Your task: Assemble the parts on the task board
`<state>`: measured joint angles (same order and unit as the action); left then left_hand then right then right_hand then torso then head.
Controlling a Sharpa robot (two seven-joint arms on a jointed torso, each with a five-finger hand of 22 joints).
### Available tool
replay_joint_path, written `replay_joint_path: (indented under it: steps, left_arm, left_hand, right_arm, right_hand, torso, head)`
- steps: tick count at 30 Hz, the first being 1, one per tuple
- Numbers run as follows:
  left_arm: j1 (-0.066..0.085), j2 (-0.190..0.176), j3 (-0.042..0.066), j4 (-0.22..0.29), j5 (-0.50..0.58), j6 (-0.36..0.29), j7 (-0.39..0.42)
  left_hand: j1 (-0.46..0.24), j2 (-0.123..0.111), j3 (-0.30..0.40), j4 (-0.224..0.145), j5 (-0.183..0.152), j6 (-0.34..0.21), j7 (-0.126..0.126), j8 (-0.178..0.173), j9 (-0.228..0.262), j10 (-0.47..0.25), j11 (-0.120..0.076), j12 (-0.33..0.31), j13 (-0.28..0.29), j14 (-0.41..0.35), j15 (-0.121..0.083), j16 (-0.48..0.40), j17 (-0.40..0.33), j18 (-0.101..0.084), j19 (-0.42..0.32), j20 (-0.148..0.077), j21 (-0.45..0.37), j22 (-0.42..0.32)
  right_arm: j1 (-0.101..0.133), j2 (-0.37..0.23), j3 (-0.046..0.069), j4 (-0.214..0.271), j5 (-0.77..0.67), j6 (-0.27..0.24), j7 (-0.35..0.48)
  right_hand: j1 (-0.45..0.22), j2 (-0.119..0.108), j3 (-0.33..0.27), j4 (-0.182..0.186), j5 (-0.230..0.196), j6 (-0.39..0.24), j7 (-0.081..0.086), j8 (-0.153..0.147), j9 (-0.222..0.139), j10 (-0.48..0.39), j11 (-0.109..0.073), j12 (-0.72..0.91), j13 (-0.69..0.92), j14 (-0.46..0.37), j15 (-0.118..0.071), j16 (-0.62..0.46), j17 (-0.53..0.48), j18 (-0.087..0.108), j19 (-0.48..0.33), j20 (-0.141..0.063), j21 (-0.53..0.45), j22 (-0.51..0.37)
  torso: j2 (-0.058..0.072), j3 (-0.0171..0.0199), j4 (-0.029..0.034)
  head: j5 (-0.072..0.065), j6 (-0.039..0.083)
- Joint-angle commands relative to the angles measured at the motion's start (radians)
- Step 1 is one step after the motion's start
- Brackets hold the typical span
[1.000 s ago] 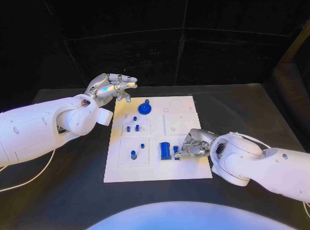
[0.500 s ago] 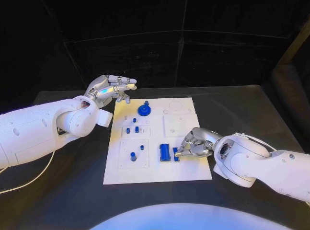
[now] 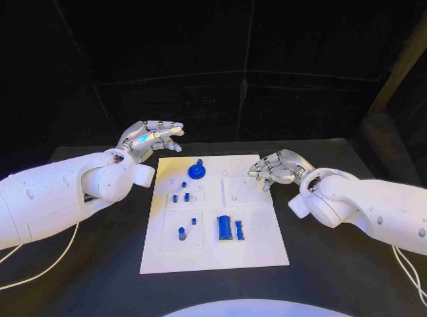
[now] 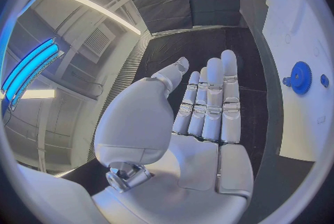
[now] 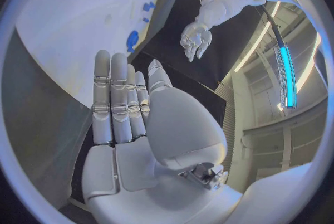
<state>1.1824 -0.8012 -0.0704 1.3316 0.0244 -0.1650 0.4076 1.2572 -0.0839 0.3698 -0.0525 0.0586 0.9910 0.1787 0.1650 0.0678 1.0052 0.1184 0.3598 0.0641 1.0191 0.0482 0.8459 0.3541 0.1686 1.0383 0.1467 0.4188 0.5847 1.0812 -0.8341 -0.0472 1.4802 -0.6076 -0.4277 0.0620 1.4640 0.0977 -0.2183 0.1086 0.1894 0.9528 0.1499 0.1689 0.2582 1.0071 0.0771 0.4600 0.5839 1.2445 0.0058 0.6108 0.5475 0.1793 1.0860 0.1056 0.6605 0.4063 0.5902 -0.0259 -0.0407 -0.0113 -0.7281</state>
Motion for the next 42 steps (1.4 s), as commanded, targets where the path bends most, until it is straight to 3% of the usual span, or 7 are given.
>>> replay_joint_path:
  steps: [1,18,19,30,34,35,42]
  left_arm:
    - [-0.002,0.019,0.001,-0.033,0.062,0.0,0.035]
    - [-0.026,0.117,0.001,-0.171,0.106,-0.072,0.063]
    - [-0.027,0.112,0.0,-0.165,0.08,-0.036,0.032]
    - [-0.055,0.087,0.019,-0.055,0.051,-0.19,0.054]
    - [-0.077,0.069,0.034,0.027,0.03,-0.306,0.07]
    - [-0.083,0.064,0.037,0.049,0.024,-0.338,0.075]
    - [-0.118,0.034,0.061,0.183,-0.01,-0.527,0.101]
  left_hand:
    - [0.008,0.015,-0.006,0.001,0.003,-0.007,0.004,-0.004,-0.002,-0.001,0.01,-0.026,-0.002,-0.041,0.023,-0.143,-0.065,0.005,-0.072,0.022,-0.079,-0.054]
    - [0.025,0.022,-0.021,0.02,0.003,0.015,0.005,-0.049,-0.002,0.051,0.026,-0.154,-0.002,-0.015,0.075,-0.558,-0.21,0.017,-0.193,0.097,-0.28,-0.249]
    - [-0.365,0.084,-0.124,0.053,-0.059,-0.29,-0.05,-0.081,-0.068,-0.271,-0.016,-0.212,-0.064,-0.321,0.037,-0.641,-0.252,-0.05,-0.451,0.024,-0.32,-0.348]
    - [-0.678,0.084,-0.212,0.053,-0.059,-0.537,-0.096,-0.165,-0.068,-0.529,-0.118,-0.266,-0.064,-0.567,-0.048,-0.715,-0.354,-0.077,-0.657,-0.036,-0.419,-0.433]
    - [-0.765,0.084,-0.236,0.053,-0.059,-0.605,-0.108,-0.165,-0.068,-0.6,-0.118,-0.28,-0.064,-0.635,-0.048,-0.735,-0.354,-0.087,-0.714,-0.053,-0.419,-0.456]
    - [-0.784,0.084,-0.241,0.053,-0.059,-0.62,-0.179,-0.165,-0.068,-0.616,-0.118,-0.283,-0.064,-0.65,-0.048,-0.739,-0.354,-0.087,-0.727,-0.056,-0.419,-0.461]
    - [-0.903,0.084,-0.273,0.053,-0.059,-0.713,-0.179,-0.165,-0.068,-0.714,-0.118,-0.36,-0.064,-0.742,-0.048,-0.765,-0.354,-0.169,-0.805,-0.147,-0.419,-0.492]
  right_arm:
    - [0.008,0.034,0.002,-0.086,0.309,-0.01,0.246]
    - [0.013,0.186,0.02,-0.32,0.379,0.057,0.375]
    - [0.011,0.179,0.019,-0.31,0.342,0.026,0.316]
    - [-0.005,0.131,0.03,-0.155,0.445,-0.116,0.371]
    - [-0.016,0.098,0.037,-0.05,0.515,-0.213,0.408]
    - [-0.019,0.091,0.039,-0.027,0.53,-0.234,0.416]
    - [-0.03,0.058,0.046,0.079,0.6,-0.332,0.454]
  right_hand:
    - [0.041,0.014,0.0,-0.021,-0.052,0.001,0.021,-0.023,-0.028,0.022,0.032,-0.128,-0.152,-0.017,0.015,-0.132,-0.072,0.003,-0.008,0.021,-0.094,-0.064]
    - [0.034,0.058,-0.054,-0.136,-0.069,0.057,0.032,-0.104,-0.154,0.145,0.049,-0.327,-0.523,-0.031,0.074,-0.5,-0.368,0.005,-0.003,0.083,-0.412,-0.277]
    - [-0.412,0.006,0.028,-0.109,-0.108,-0.252,-0.022,-0.169,-0.182,-0.207,0.01,-0.361,-0.584,-0.406,-0.006,-0.529,-0.417,-0.054,-0.338,0.029,-0.483,-0.312]
    - [-0.776,-0.026,0.093,-0.109,-0.189,-0.49,-0.066,-0.169,-0.258,-0.478,-0.077,-0.46,-0.584,-0.689,-0.006,-0.611,-0.464,-0.082,-0.59,-0.019,-0.545,-0.406]
    - [-0.877,-0.098,0.112,-0.109,-0.189,-0.558,-0.078,-0.169,-0.258,-0.556,-0.077,-0.46,-0.584,-0.771,-0.006,-0.611,-0.477,-0.093,-0.663,-0.031,-0.562,-0.406]
    - [-0.899,-0.098,0.116,-0.109,-0.189,-0.573,-0.15,-0.169,-0.258,-0.573,-0.077,-0.46,-0.584,-0.789,-0.006,-0.611,-0.548,-0.093,-0.679,-0.034,-0.567,-0.406]
    - [-1.038,-0.098,0.141,-0.109,-0.189,-0.667,-0.15,-0.169,-0.258,-0.681,-0.077,-0.46,-0.584,-0.901,-0.006,-0.611,-0.548,-0.106,-0.78,-0.106,-0.59,-0.406]
  torso:
    - [-0.028,-0.0052,-0.0041]
    - [-0.051,0.0079,0.0002]
    - [-0.049,0.0044,-0.0009]
    - [-0.046,0.0258,0.0405]
    - [-0.046,0.0259,0.0407]
    - [-0.046,0.0259,0.0407]
    - [-0.046,0.0259,0.0407]
  head:
    - [-0.003,0.035]
    - [0.009,0.091]
    - [0.006,0.085]
    - [0.011,0.128]
    - [0.011,0.128]
    - [0.011,0.128]
    - [0.011,0.128]
